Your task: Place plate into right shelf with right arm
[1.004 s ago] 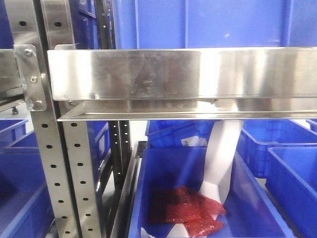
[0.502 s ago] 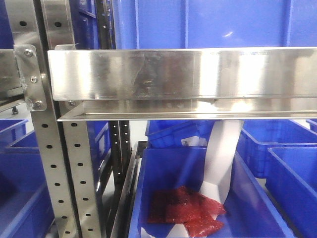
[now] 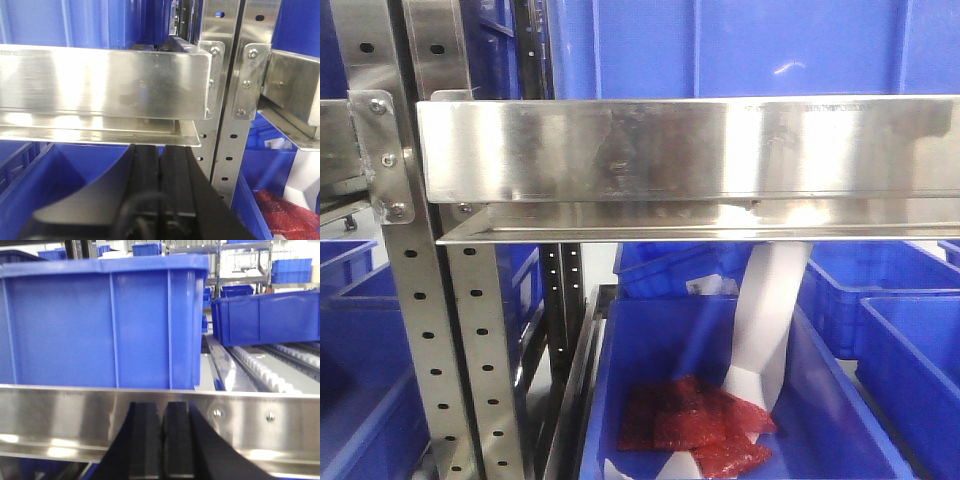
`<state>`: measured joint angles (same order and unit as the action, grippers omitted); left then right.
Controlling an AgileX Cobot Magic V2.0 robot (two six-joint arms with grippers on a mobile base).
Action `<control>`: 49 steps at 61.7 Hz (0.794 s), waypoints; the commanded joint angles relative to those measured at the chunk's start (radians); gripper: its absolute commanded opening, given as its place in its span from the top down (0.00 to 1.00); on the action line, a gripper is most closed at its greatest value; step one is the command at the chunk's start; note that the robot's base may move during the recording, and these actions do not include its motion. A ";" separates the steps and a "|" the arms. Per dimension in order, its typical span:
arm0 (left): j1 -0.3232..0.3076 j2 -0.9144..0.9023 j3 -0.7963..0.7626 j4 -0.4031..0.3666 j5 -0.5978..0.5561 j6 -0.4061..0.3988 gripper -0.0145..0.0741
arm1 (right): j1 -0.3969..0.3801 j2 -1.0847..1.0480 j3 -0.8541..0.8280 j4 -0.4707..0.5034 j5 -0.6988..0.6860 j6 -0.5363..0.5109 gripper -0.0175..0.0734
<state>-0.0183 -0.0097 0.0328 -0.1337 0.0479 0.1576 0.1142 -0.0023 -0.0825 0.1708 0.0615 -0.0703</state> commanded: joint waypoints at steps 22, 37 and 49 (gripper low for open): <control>-0.002 -0.010 0.010 -0.008 -0.090 -0.007 0.98 | -0.008 -0.023 0.096 -0.094 -0.177 0.058 0.75; -0.002 -0.010 0.010 -0.008 -0.090 -0.007 0.98 | -0.053 -0.027 0.096 -0.139 -0.175 0.058 0.75; -0.002 -0.010 0.010 -0.008 -0.090 -0.007 0.98 | -0.066 -0.027 0.096 -0.151 -0.175 0.058 0.75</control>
<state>-0.0183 -0.0097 0.0328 -0.1337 0.0479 0.1576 0.0554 -0.0104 0.0281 0.0381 -0.0199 -0.0128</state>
